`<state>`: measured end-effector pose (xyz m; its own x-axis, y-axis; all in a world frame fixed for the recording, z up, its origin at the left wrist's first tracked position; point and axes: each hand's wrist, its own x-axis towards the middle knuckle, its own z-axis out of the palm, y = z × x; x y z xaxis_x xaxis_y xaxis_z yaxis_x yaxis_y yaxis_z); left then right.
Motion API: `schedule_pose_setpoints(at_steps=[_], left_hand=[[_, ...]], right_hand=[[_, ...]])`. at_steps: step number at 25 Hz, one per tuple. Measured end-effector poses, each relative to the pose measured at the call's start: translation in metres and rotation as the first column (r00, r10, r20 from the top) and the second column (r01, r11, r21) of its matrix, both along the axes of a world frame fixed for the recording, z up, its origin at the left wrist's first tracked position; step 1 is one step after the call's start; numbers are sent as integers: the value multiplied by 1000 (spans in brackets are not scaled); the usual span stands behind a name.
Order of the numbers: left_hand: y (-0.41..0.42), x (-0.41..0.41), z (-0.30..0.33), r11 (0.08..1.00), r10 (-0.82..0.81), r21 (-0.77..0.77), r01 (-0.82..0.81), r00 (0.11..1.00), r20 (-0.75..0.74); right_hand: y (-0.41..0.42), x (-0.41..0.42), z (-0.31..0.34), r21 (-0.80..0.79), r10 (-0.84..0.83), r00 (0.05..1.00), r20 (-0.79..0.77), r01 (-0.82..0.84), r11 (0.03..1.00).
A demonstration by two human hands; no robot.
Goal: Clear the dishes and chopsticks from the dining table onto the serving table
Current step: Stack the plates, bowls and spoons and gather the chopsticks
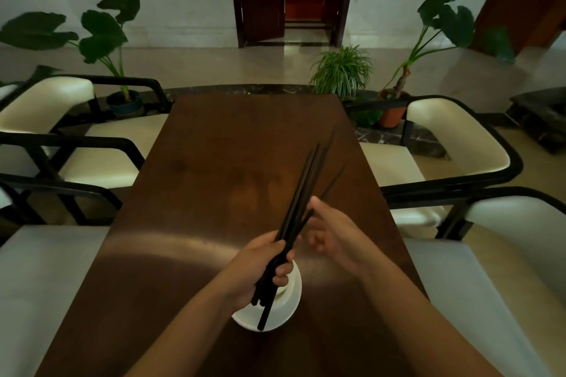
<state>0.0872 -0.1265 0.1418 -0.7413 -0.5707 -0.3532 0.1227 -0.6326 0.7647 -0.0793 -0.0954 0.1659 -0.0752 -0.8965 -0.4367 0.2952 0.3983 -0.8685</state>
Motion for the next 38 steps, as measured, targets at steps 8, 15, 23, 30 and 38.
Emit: schedule_pose_setpoints(at_steps=[8,15,23,30,38], left_hand=[[6,9,-3,995,-98,-3,98,994,-53],[28,4,-21,803,459,532,-269,849,-263],[16,-23,8,722,587,626,-295,740,-329],[18,-16,4,785,525,520,-338,808,-268],[59,21,-24,957,271,67,-282,952,143]], right_hand=[[-12,23,22,-166,-128,981,-148,103,981],[-15,20,82,-632,-398,862,-314,123,765],[-11,34,91,-607,-327,752,-573,-122,785],[-14,22,97,-496,-308,757,-577,-25,868],[-3,-4,52,-303,-229,833,-503,78,950]])
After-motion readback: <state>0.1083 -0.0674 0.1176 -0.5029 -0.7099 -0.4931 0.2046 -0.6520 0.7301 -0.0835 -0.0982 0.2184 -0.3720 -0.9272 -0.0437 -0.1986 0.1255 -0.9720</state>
